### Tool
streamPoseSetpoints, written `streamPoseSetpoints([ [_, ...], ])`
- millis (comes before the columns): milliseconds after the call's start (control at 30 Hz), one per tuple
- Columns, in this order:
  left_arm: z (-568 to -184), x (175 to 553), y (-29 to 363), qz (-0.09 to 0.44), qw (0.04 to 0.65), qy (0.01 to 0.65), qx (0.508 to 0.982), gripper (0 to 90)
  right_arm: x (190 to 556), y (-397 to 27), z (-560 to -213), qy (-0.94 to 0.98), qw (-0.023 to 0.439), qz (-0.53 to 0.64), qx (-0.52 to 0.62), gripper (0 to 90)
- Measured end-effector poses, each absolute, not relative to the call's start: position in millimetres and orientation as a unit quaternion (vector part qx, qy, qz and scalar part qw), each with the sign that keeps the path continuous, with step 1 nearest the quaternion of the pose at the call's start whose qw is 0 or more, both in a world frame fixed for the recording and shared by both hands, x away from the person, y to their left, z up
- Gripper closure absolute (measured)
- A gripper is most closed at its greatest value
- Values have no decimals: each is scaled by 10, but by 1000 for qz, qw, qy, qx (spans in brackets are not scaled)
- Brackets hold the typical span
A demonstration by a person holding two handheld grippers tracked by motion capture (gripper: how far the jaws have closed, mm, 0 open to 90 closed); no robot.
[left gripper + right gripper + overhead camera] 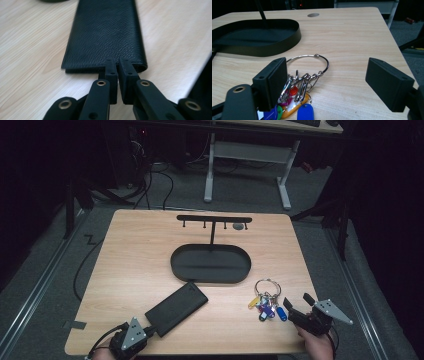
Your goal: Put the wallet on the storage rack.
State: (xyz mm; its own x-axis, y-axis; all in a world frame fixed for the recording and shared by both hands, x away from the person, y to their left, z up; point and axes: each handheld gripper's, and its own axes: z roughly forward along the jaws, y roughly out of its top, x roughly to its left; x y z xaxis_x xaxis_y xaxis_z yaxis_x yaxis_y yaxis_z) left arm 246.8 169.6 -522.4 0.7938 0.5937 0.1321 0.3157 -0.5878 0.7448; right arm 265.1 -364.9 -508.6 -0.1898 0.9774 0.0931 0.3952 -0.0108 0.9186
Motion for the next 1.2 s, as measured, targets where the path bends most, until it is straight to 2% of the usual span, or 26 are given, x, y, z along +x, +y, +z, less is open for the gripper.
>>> streamPoseSetpoints([
  [300, -5197, 2435, 1577, 171, 388, 237, 874, 838, 2686, -3635, -5132, 633, 316, 447, 547, 186],
  [533, -5092, 2473, 1705, 189, 417, 269, 847, 805, 2657, -3626, -5138, 632, 318, 447, 547, 190],
  [667, -5064, 2493, 1682, 201, 422, 286, 837, 732, 2612, -3640, -5120, 631, 315, 447, 550, 192],
  [767, -5061, 2520, 1611, 213, 415, 289, 836, 639, 2608, -3636, -5108, 632, 319, 448, 546, 192],
  [867, -5042, 2553, 1551, 212, 414, 280, 840, 606, 2628, -3637, -5111, 637, 319, 445, 543, 192],
  [1033, -4934, 2734, 1198, 207, 411, 244, 854, 544, 2616, -3658, -5122, 635, 316, 444, 548, 192],
  [1200, -5025, 2782, 990, 197, 404, 230, 863, 505, 2627, -3648, -5129, 634, 314, 449, 546, 194],
])
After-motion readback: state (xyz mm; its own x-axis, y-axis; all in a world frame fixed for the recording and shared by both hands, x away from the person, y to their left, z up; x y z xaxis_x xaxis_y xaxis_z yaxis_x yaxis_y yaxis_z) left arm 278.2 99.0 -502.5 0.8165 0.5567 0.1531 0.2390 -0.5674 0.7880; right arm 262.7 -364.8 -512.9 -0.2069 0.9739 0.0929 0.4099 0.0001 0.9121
